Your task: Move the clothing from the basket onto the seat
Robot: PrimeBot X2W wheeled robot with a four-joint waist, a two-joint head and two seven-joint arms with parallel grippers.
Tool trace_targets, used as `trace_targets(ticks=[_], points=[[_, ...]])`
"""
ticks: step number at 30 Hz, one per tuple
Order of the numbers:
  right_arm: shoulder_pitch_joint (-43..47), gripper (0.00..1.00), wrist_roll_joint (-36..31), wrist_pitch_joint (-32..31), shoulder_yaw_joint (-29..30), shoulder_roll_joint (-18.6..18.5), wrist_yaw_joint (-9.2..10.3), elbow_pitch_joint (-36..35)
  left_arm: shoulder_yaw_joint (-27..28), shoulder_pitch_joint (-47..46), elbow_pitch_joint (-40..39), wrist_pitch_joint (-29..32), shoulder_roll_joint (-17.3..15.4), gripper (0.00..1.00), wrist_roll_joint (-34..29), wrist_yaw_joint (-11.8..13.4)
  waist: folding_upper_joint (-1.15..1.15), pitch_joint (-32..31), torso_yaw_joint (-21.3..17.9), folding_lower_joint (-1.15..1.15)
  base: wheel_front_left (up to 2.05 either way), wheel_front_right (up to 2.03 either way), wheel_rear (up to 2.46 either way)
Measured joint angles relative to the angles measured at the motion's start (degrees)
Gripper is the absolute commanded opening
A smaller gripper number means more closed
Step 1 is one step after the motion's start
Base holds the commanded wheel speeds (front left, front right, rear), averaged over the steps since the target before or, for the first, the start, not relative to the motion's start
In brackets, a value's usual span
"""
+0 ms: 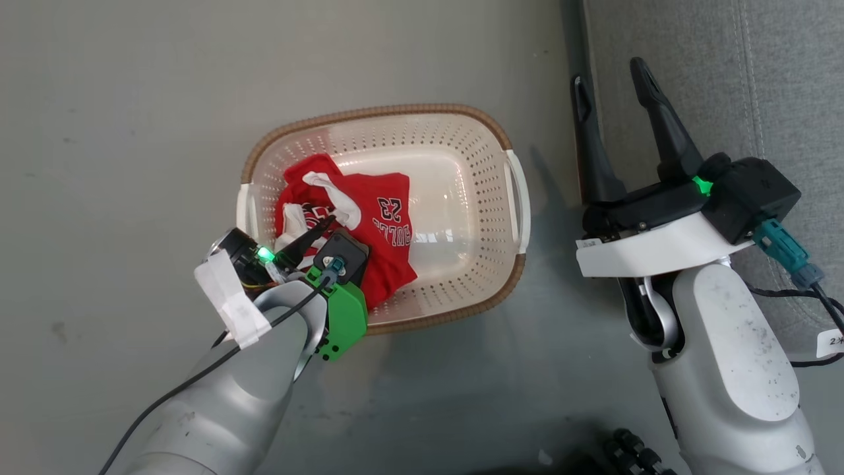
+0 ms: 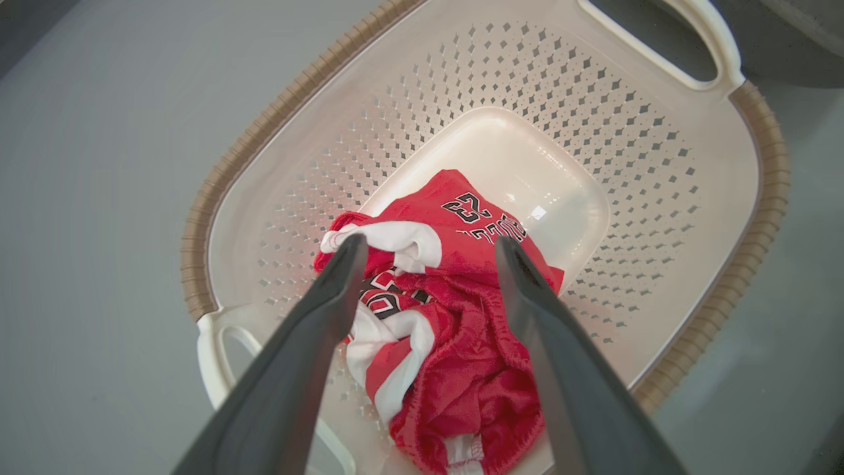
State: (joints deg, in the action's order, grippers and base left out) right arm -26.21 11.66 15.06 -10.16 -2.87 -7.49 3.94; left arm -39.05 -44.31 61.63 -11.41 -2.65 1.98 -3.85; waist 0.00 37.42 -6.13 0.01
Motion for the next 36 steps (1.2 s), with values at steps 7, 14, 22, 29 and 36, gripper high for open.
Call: trace_targets(ticks=[7,14,22,29,36], points=[[-1.6,1.0,2.3,0.0,-0.6,0.0,0.0,-1.0,-1.7,-4.2,6.8,2.9,0.0,1.0,0.3,-0.8,0.0,6.3,-2.6,0.0,0.0,0.0,0.0],[-2.5,1.0,4.2,0.0,-1.6,0.0,0.0,-2.9,-2.4,-6.8,10.1,5.5,-1.1,1.0,0.3,-1.1,0.0,11.3,-5.0,0.0,0.0,0.0,0.0],[-3.5,1.0,6.1,0.0,-2.5,0.0,0.0,-3.2,-3.4,-8.6,11.2,10.2,-2.5,1.0,0.2,-1.0,0.0,15.2,-7.2,-0.01,0.0,0.0,0.0],[-4.3,1.0,6.8,0.0,-2.7,0.0,0.0,-3.4,-4.4,-9.8,11.6,14.9,-3.3,0.0,0.2,-0.9,0.0,17.0,-8.3,-0.01,0.0,0.0,0.0],[-4.6,1.0,6.8,0.0,-2.5,0.0,0.0,-3.3,-5.7,-10.4,11.9,16.9,-3.4,0.0,0.0,-1.2,0.0,16.9,-8.0,-0.01,0.0,0.0,0.0]])
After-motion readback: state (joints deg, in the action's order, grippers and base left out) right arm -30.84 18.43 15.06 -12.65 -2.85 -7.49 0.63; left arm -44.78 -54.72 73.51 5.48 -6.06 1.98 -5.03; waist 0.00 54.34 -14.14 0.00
